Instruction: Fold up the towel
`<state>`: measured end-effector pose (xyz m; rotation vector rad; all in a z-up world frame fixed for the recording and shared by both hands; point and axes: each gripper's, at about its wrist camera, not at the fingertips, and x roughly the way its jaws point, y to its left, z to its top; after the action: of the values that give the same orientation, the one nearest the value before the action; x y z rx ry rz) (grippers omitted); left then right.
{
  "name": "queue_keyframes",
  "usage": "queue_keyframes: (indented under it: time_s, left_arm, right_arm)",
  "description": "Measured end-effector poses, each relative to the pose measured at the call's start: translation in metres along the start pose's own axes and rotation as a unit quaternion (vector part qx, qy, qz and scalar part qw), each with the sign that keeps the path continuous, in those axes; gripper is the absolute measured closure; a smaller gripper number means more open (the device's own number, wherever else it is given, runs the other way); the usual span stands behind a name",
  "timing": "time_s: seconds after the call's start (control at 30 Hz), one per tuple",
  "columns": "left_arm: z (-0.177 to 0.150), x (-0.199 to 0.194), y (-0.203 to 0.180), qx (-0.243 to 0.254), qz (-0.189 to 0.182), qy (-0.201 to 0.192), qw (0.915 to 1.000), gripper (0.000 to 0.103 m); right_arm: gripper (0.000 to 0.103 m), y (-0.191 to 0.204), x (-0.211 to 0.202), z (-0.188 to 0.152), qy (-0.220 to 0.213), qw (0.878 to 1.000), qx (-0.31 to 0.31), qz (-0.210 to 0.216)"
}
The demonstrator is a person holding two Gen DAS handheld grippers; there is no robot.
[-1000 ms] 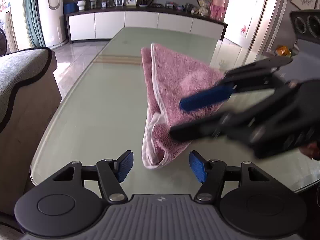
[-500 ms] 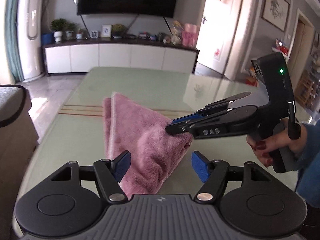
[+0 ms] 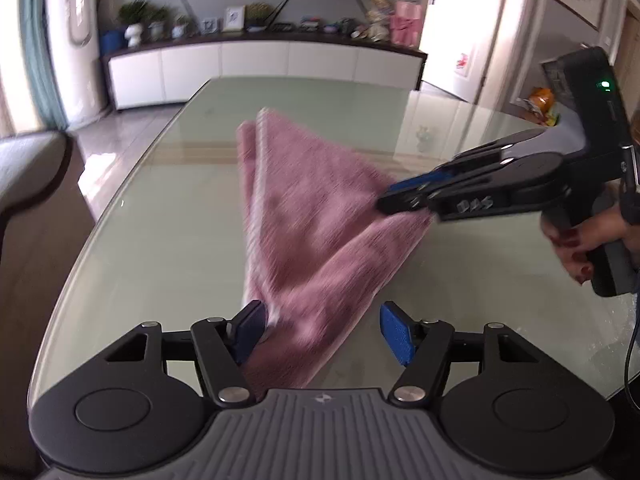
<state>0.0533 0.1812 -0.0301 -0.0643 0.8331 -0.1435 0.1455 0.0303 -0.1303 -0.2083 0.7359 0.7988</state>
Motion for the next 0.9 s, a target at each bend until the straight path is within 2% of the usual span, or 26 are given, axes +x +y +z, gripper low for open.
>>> queue_keyframes:
  time_s: [0.27,0.37,0.5,0.53,0.6,0.67,0.73,0.8,0.9]
  left_arm:
    - [-0.003,-0.040,0.028,-0.060,-0.031,-0.037,0.9971,0.036]
    - [0.006,-0.047,0.029,-0.069,-0.038,-0.061,0.9950,0.034]
    - [0.011,-0.041,0.025,-0.072,-0.007,-0.058,0.9957,0.036]
    - [0.010,-0.036,0.025,-0.075,0.001,-0.050,0.9959,0.038]
    - [0.005,-0.025,0.027,-0.082,0.016,-0.018,0.9964,0.062]
    - [-0.002,-0.018,0.030,-0.088,0.025,0.003,0.9958,0.072]
    - [-0.008,-0.017,0.032,-0.094,0.033,0.009,0.9950,0.073]
    - [-0.011,-0.018,0.032,-0.090,0.049,0.014,0.9946,0.086]
    - [-0.015,-0.018,0.034,-0.087,0.070,0.023,0.9935,0.089]
  right_arm:
    - [0.086,0.001,0.000,-0.001,-0.001,1.000,-0.002,-0.002]
    - [0.085,0.001,0.000,-0.001,-0.001,1.000,-0.003,-0.003]
    - [0.085,0.001,0.000,-0.001,-0.001,1.000,-0.004,-0.003]
    - [0.085,0.001,-0.001,-0.001,-0.001,1.000,-0.005,-0.004]
    - [0.085,0.001,-0.001,-0.001,0.000,1.000,-0.005,-0.004]
    - [0.085,0.001,-0.001,0.000,-0.001,1.000,-0.004,-0.002]
    - [0.085,0.001,-0.001,0.000,-0.001,1.000,-0.004,-0.001]
    - [0.085,0.001,-0.001,0.000,-0.001,1.000,-0.005,0.000]
    - [0.085,0.000,-0.001,0.000,-0.001,1.000,-0.005,0.000]
